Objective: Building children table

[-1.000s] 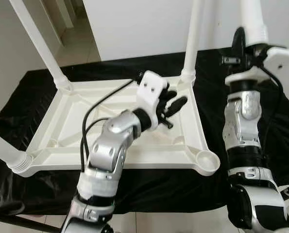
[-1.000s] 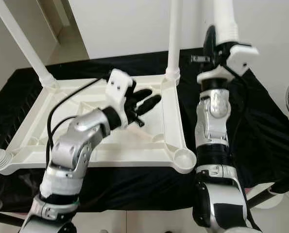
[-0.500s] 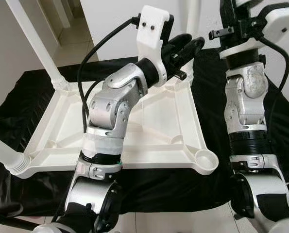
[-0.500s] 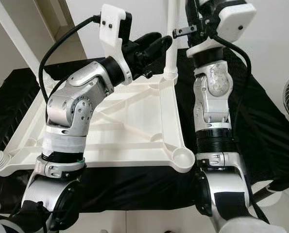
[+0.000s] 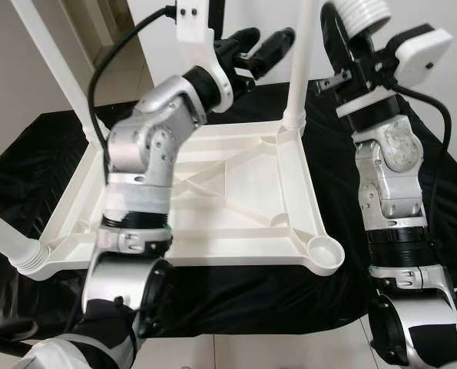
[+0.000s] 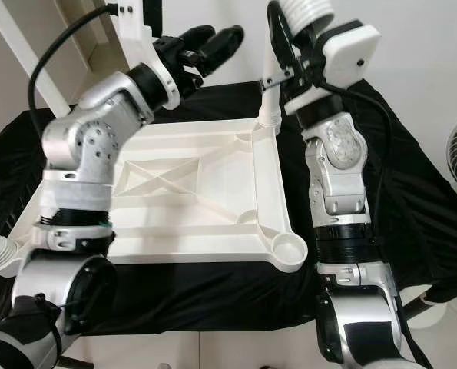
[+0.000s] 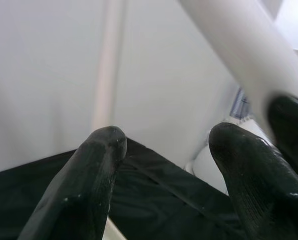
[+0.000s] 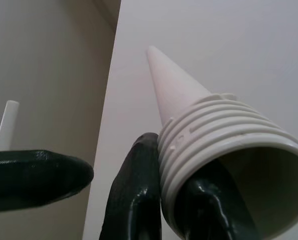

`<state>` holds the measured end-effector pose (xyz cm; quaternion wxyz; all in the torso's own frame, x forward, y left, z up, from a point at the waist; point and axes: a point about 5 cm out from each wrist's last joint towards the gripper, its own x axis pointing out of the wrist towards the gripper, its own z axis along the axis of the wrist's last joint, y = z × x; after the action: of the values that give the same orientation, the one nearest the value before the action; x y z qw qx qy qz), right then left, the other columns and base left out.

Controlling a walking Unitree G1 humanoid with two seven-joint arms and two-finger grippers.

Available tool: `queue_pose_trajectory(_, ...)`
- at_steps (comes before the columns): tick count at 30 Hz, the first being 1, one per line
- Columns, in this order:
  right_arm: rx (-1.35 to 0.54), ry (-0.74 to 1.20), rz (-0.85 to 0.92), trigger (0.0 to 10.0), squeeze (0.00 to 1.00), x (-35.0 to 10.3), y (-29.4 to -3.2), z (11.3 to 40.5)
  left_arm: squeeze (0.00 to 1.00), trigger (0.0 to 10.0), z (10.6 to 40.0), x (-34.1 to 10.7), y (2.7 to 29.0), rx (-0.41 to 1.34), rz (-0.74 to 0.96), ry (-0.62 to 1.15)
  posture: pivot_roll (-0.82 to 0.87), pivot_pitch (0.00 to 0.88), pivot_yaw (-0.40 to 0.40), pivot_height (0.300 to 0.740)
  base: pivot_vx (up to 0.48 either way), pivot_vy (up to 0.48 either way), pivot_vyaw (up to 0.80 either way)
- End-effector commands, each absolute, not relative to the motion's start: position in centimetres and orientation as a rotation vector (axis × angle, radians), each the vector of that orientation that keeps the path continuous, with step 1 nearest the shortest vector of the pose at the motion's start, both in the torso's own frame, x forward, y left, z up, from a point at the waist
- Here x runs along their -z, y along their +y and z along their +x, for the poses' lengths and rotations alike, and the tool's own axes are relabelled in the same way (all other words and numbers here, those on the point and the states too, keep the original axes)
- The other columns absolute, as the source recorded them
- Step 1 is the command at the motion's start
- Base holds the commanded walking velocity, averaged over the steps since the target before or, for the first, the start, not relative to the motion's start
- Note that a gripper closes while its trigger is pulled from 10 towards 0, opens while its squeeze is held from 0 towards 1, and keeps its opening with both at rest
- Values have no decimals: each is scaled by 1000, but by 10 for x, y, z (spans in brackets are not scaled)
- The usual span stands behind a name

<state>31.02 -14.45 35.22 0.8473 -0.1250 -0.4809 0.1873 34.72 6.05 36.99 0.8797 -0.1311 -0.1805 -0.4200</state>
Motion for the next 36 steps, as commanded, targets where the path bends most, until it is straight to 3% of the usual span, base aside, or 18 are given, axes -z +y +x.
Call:
queue_pose_trajectory(1, -449, -1015, -293, 10000, 0, -347, -137, 302, 0, 10000, 347, -377, 65, 914, -309, -381, -25, 75, 100, 740, 0, 0, 0)
queue_pose_trajectory(12, -529, -865, -386, 10000, 0, -295, -129, 284, 0, 10000, 353, -373, 68, 972, -571, -208, -30, 88, 99, 740, 0, 0, 0)
queue_pose_trajectory(36, -579, -709, -500, 10000, 0, -243, -122, 263, 0, 10000, 371, -359, 67, 956, -898, 75, -39, 106, 112, 740, 0, 0, 0)
